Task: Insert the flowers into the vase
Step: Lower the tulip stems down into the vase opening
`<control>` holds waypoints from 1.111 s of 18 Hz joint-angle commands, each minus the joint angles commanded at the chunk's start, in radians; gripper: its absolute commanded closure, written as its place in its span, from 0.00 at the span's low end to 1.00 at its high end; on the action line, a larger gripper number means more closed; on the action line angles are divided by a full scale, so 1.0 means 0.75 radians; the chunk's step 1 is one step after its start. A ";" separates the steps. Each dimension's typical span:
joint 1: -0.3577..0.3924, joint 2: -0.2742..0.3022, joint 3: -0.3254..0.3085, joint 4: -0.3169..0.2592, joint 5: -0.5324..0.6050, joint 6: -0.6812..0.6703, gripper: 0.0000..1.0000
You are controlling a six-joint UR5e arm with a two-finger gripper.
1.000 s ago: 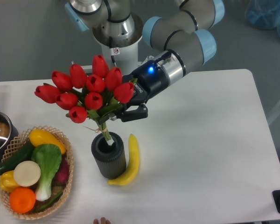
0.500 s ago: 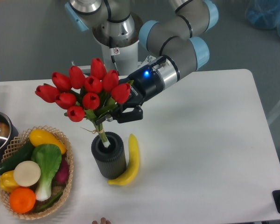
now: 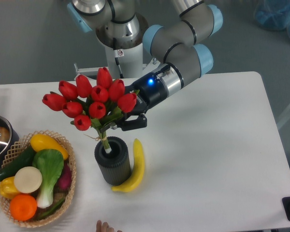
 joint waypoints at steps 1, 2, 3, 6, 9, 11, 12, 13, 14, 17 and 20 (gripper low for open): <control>0.002 -0.002 -0.010 0.000 0.000 0.022 0.60; 0.004 -0.002 -0.016 0.000 0.000 0.029 0.60; 0.008 -0.006 -0.016 -0.002 0.000 0.027 0.60; 0.014 -0.035 -0.025 0.000 0.000 0.031 0.60; 0.025 -0.059 -0.027 0.000 0.000 0.031 0.60; 0.025 -0.065 -0.027 0.000 0.000 0.029 0.59; 0.029 -0.066 -0.027 -0.002 0.000 0.029 0.59; 0.033 -0.070 -0.029 -0.002 0.000 0.029 0.59; 0.035 -0.078 -0.029 -0.002 0.000 0.029 0.59; 0.037 -0.102 -0.029 -0.002 0.002 0.031 0.59; 0.057 -0.123 -0.041 0.000 0.006 0.045 0.59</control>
